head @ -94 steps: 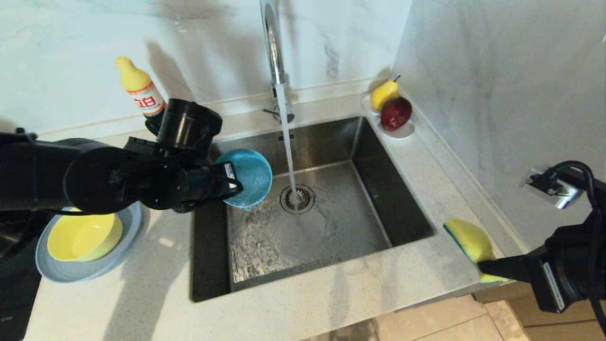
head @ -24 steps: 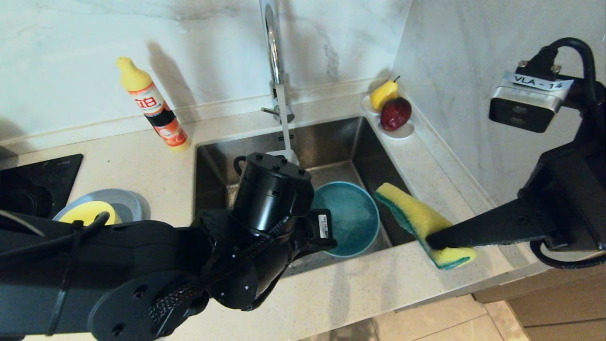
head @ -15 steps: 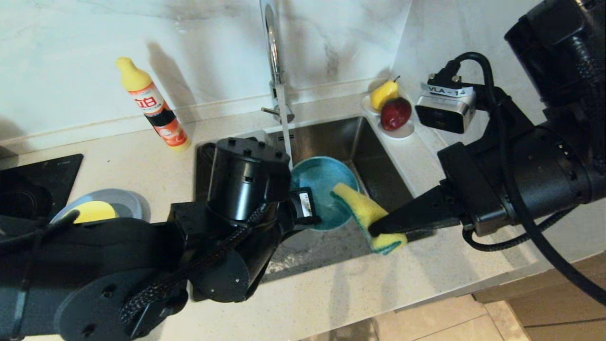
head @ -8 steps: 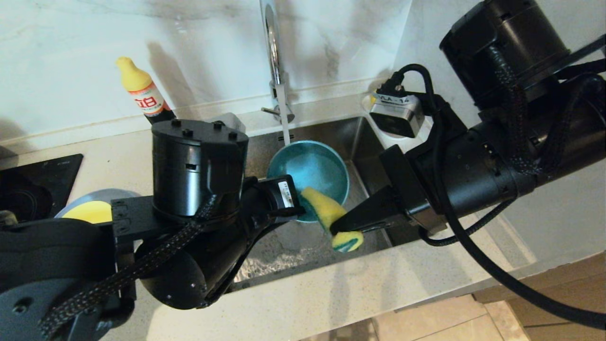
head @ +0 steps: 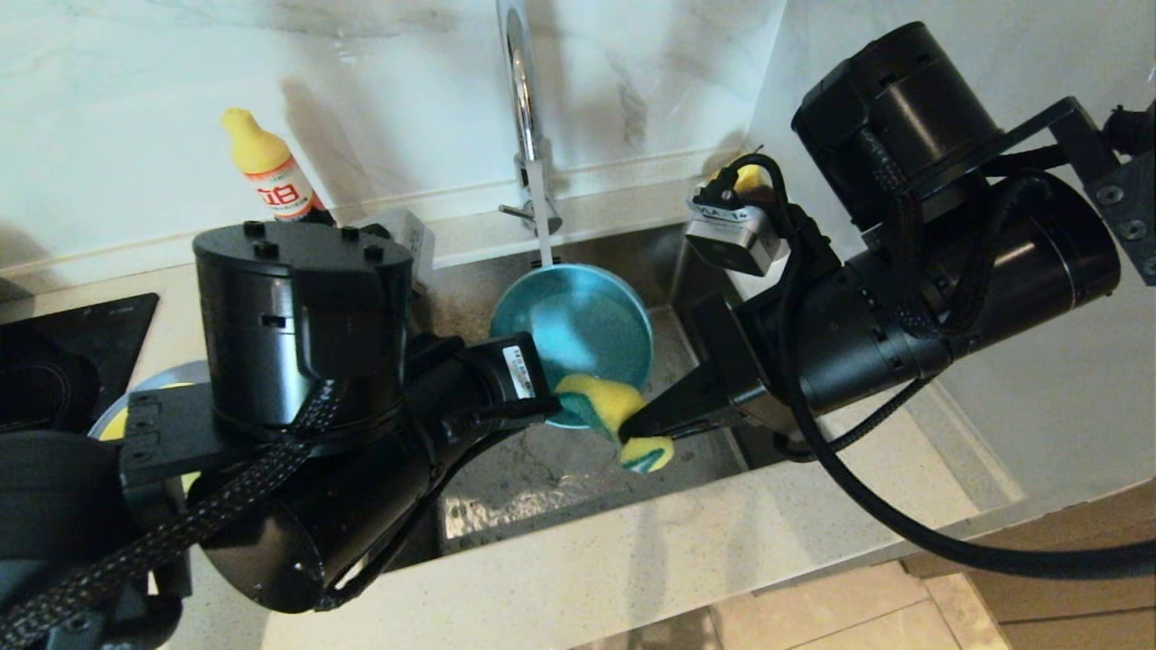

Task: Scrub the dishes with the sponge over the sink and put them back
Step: Wipe the bowl

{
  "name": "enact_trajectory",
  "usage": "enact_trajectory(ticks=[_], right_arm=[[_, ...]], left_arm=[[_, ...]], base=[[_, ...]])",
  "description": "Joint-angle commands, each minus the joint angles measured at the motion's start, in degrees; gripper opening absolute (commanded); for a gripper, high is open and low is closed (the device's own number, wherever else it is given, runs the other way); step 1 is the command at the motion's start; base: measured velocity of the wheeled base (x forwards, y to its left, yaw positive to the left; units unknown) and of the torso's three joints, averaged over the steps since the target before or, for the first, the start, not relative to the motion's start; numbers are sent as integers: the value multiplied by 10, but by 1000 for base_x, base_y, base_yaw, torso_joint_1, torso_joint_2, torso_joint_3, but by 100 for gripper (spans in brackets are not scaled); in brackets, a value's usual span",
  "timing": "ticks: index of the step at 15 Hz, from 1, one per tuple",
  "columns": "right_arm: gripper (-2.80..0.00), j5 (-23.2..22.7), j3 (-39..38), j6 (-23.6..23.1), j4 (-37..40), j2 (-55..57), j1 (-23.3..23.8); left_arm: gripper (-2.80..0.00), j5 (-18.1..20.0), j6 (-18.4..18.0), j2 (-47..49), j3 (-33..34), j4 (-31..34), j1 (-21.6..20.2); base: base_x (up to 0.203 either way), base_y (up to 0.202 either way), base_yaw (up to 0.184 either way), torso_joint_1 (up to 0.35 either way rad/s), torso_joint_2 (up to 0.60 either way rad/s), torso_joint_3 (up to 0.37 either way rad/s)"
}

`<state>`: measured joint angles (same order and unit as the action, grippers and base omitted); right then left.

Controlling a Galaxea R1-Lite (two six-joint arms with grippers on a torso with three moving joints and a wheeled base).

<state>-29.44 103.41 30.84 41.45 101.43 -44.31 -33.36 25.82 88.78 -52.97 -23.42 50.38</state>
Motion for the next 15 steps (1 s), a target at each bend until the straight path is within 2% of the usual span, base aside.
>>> enact_trajectory(ticks=[1, 3, 5, 11, 15], right_arm=[[-280, -2, 20, 3, 3, 13, 12], [-280, -1, 37, 3, 4, 18, 17], [-280, -1, 63, 3, 6, 25, 18], [-280, 0, 72, 4, -17, 38, 24], [-280, 2, 74, 4, -36, 41, 41]], left_arm=[[-280, 3, -4, -18, 13, -3, 2], [-280, 10, -7, -21, 15, -3, 6], [-280, 21, -26, -19, 29, -16, 19], [-280, 2, -109, 29, 71, -169, 29], [-280, 1, -111, 26, 82, -174, 36]], base=[[0, 0, 0, 0, 0, 0], [0, 0, 0, 0, 0, 0], [0, 0, 0, 0, 0, 0], [0, 0, 0, 0, 0, 0], [0, 0, 0, 0, 0, 0]])
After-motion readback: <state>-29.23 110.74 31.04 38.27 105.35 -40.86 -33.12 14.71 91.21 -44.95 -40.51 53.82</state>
